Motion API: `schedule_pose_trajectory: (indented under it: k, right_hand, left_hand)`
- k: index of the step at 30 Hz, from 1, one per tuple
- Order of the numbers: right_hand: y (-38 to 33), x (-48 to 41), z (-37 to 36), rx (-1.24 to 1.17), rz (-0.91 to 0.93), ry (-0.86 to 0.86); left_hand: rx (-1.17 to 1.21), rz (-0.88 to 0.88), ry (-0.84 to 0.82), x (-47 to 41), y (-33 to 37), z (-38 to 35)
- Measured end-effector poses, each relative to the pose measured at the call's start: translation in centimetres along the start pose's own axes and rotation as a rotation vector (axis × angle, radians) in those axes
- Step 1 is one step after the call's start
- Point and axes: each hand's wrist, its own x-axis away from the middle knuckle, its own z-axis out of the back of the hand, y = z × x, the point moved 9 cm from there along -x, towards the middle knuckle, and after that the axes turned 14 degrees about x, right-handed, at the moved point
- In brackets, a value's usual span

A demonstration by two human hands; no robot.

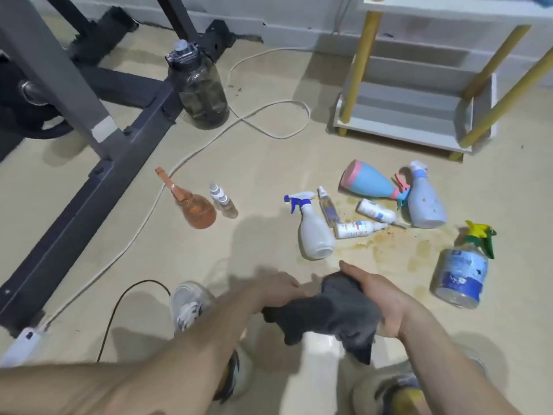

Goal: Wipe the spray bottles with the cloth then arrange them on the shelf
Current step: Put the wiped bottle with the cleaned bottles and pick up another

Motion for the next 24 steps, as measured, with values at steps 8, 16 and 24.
schedule_pose_trajectory:
  k: [8,16,24]
  right_hand:
    - [-1.3,-3.8,4.1,-0.355,0.186,0.087]
    - [-3.0,-3.9,3.7,-0.81,0.327,-0.115]
    - [-7.7,-2.2,3.1,0.024,0.578,0.332]
  left_hand:
    - [0.484,-0.022,0.429,-7.4,2.9,4.6]
    - [0.909,0.098,0.391,-11.7,4.4,1.7]
    - [0.92,0.038,0.334,-6.2,3.5,1.9]
